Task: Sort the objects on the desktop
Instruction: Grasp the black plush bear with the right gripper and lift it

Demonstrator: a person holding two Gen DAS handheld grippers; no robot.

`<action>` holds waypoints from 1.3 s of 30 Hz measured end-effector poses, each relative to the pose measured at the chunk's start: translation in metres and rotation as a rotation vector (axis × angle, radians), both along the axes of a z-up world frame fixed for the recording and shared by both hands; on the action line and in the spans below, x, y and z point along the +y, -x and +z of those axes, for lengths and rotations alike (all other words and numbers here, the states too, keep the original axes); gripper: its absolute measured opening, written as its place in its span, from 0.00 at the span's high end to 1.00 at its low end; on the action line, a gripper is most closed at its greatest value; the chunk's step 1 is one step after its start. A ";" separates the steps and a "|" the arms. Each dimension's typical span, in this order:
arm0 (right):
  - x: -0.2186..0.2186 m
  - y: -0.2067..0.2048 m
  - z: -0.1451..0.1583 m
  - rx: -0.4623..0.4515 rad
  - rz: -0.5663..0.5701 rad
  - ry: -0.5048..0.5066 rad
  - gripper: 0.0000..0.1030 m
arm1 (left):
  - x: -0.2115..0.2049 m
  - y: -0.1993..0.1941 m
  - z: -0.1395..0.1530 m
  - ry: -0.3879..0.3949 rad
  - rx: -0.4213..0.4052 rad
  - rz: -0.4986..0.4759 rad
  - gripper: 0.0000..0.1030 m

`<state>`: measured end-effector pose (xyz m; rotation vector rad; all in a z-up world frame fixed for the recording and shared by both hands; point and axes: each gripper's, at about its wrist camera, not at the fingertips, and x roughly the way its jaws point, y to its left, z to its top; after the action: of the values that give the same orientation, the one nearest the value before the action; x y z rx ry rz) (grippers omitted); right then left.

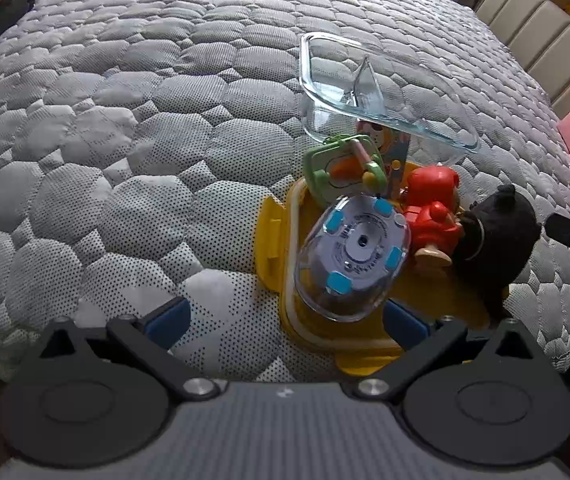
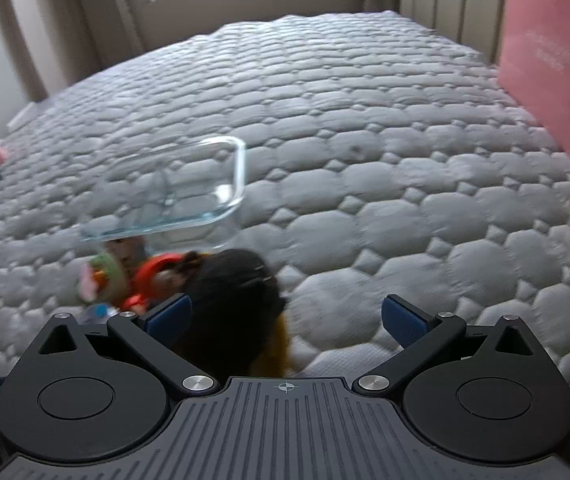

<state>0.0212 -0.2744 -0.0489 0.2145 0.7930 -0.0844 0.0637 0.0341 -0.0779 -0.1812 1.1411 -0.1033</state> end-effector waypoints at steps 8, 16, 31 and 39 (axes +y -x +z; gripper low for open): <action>-0.004 -0.012 -0.018 0.055 -0.078 -0.075 0.00 | -0.011 0.000 -0.003 0.010 0.011 -0.046 0.00; 0.011 -0.034 -0.031 0.116 -0.062 -0.198 0.00 | -0.022 0.000 -0.007 0.019 0.023 -0.094 0.00; 0.036 -0.024 -0.033 0.099 0.048 -0.162 0.29 | -0.033 0.007 -0.003 0.022 0.032 -0.134 0.00; 0.031 -0.017 -0.032 0.091 0.038 -0.187 0.30 | -0.032 0.011 -0.002 0.015 0.032 -0.118 0.00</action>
<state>0.0384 -0.2434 -0.0810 0.3742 0.8955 0.0166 0.0530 0.0023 -0.0799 -0.1286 1.1833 -0.2141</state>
